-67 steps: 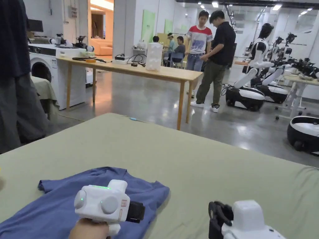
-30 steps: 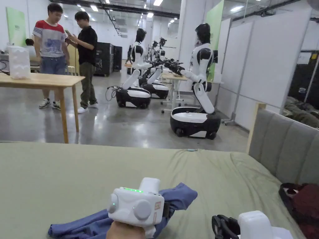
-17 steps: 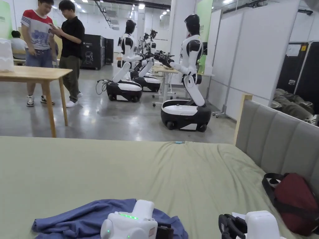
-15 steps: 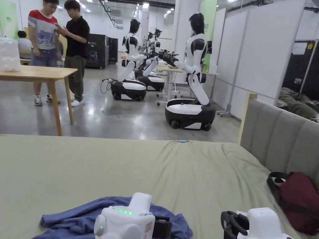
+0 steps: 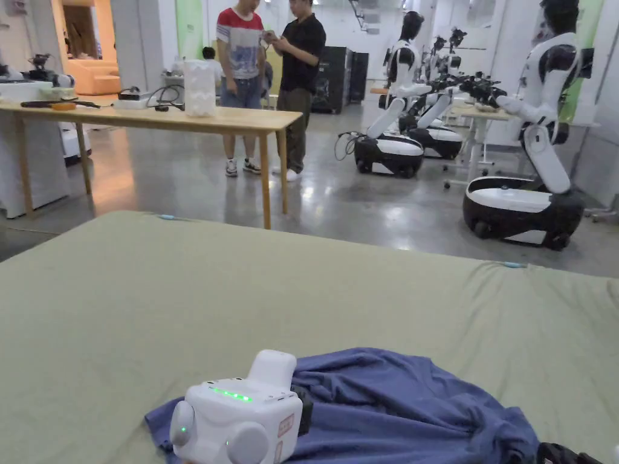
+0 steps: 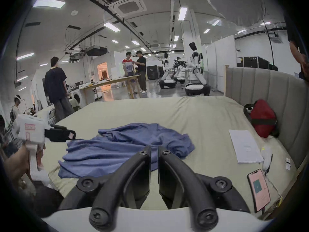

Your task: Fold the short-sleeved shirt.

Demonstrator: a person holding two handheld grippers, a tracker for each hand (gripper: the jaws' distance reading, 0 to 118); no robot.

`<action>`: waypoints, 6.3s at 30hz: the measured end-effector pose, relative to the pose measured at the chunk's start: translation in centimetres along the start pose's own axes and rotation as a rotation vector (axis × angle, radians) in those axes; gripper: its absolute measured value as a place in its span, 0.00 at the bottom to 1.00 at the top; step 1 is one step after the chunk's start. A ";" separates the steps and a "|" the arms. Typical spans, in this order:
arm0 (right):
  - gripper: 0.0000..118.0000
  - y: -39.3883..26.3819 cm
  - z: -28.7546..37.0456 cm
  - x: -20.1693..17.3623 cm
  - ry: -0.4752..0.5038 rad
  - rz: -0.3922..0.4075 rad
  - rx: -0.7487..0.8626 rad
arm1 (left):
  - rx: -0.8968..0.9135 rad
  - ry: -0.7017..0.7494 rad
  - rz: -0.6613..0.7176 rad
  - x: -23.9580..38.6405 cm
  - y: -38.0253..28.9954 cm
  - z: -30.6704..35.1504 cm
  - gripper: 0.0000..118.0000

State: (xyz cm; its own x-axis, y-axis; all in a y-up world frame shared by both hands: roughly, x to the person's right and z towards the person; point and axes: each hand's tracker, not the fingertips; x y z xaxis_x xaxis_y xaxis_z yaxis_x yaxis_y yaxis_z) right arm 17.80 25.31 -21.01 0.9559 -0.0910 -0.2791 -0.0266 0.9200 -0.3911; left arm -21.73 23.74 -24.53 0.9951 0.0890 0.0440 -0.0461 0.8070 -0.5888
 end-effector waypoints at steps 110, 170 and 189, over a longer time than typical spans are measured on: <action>0.15 -6.2 -5.7 15.9 -0.333 0.006 -0.370 | -0.141 0.206 0.103 -12.7 -6.7 0.9 0.30; 0.71 2.1 -39.5 10.1 -0.075 0.183 -0.628 | -0.158 0.070 -0.009 -11.7 -3.2 -0.2 0.01; 0.04 21.7 -15.1 5.6 -0.066 0.136 -0.106 | 0.075 0.072 0.008 -10.8 10.5 3.0 0.00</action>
State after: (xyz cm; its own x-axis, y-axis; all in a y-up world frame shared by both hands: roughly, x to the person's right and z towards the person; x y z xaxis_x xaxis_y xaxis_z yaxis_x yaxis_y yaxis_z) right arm 18.11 39.01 -44.32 0.9585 0.0601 -0.2787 -0.1844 0.8762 -0.4452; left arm -33.22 32.99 -28.79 0.9982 0.0555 -0.0205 -0.0580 0.8482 -0.5264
